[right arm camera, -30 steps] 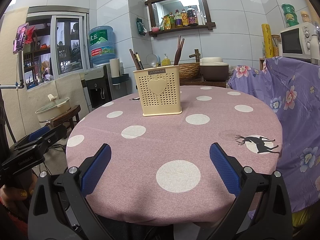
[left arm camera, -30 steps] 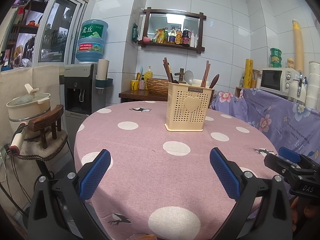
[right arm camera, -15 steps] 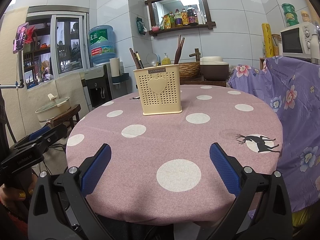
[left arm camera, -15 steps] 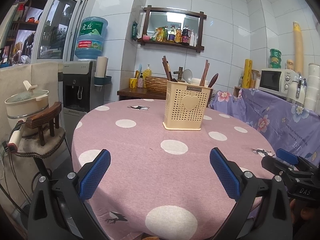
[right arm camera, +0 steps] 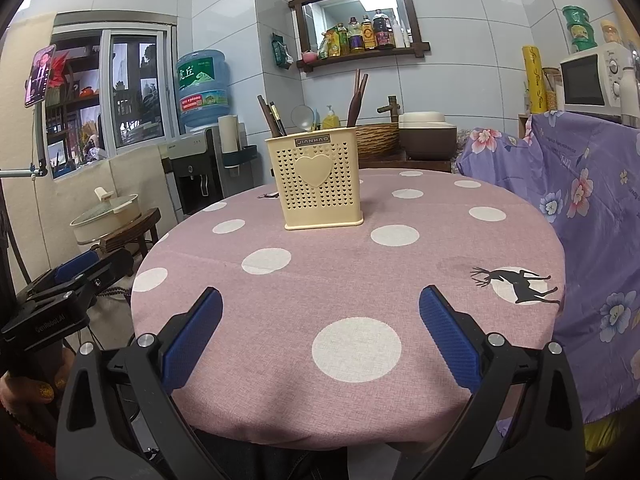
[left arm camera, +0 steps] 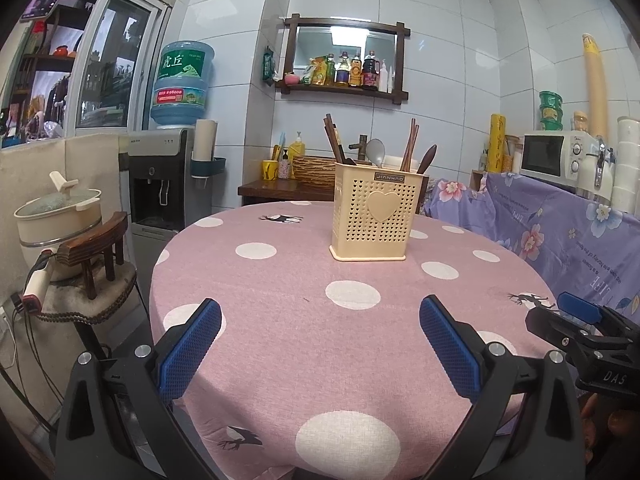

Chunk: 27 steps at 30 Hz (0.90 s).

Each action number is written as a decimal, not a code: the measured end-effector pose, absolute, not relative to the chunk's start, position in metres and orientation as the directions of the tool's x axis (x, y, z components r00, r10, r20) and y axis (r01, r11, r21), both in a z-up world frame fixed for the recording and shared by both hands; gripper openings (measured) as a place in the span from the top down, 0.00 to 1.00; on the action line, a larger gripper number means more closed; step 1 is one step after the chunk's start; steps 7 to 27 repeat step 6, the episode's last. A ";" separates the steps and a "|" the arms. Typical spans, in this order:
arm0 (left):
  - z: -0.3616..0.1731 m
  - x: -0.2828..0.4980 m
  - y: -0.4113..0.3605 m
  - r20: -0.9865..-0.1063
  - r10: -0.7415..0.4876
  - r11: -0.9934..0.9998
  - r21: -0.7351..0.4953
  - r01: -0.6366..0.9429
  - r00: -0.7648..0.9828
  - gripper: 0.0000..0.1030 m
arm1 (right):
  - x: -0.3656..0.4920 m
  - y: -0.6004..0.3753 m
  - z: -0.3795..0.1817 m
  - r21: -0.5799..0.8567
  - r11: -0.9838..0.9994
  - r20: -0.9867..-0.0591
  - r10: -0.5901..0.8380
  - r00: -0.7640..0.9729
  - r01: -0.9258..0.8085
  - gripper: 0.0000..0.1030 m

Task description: Organize utensils

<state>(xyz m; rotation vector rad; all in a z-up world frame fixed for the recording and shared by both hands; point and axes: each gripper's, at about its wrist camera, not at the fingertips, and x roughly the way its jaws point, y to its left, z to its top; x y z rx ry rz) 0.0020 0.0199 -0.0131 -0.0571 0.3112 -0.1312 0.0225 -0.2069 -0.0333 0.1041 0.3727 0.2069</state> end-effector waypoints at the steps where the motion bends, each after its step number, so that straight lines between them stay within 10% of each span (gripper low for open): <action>1: -0.014 0.002 0.019 -0.303 -0.136 0.990 -0.076 0.119 0.943 0.05 | 0.023 -0.207 -0.033 0.139 0.974 -0.350 0.219 0.911 -0.181 0.06; 27: -0.014 0.002 0.018 -0.306 -0.130 0.991 -0.071 0.113 0.943 0.05 | 0.023 -0.207 -0.034 0.139 0.974 -0.351 0.219 0.911 -0.181 0.06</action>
